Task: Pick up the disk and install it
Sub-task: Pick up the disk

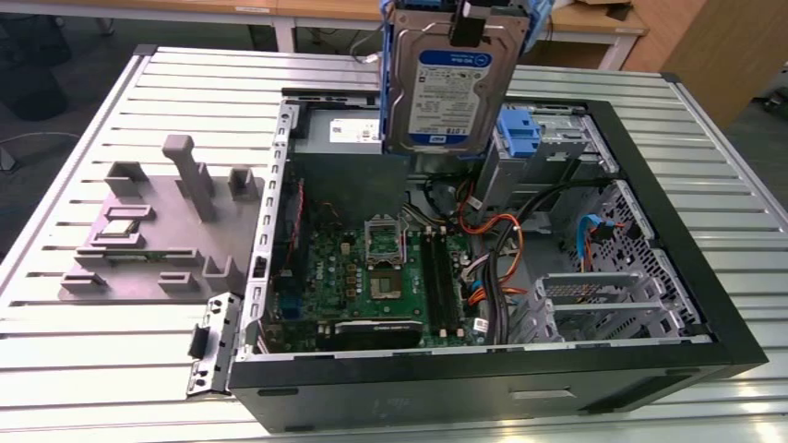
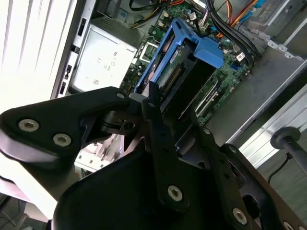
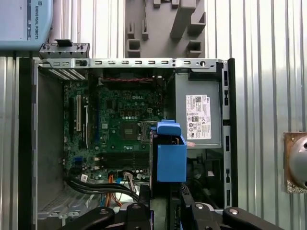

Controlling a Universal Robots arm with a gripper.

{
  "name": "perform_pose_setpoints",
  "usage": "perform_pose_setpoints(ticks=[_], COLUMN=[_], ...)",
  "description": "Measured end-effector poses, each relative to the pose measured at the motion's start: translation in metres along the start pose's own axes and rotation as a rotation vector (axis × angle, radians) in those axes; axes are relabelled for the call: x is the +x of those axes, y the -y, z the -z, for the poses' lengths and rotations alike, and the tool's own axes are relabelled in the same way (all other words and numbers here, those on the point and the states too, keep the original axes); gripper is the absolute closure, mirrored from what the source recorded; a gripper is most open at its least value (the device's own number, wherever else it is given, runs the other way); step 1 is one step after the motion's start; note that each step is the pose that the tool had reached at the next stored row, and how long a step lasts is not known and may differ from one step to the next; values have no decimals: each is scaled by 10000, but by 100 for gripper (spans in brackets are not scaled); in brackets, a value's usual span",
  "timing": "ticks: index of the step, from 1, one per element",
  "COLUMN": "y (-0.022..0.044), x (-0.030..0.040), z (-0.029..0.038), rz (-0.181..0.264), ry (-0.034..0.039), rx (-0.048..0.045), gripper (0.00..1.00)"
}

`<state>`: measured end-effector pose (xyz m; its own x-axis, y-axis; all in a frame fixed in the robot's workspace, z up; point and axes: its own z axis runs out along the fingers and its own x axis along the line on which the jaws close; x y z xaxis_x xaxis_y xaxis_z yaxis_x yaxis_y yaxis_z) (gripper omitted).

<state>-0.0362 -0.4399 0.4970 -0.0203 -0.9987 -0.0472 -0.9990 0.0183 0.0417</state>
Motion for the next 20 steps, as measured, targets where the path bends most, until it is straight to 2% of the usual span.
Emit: perform_pose_setpoints(ticks=[10,20], y=[12,41], x=[33,166], z=[1,5], rz=[1,-1], ry=[-1,0], rx=[-1,0], gripper=[65,65])
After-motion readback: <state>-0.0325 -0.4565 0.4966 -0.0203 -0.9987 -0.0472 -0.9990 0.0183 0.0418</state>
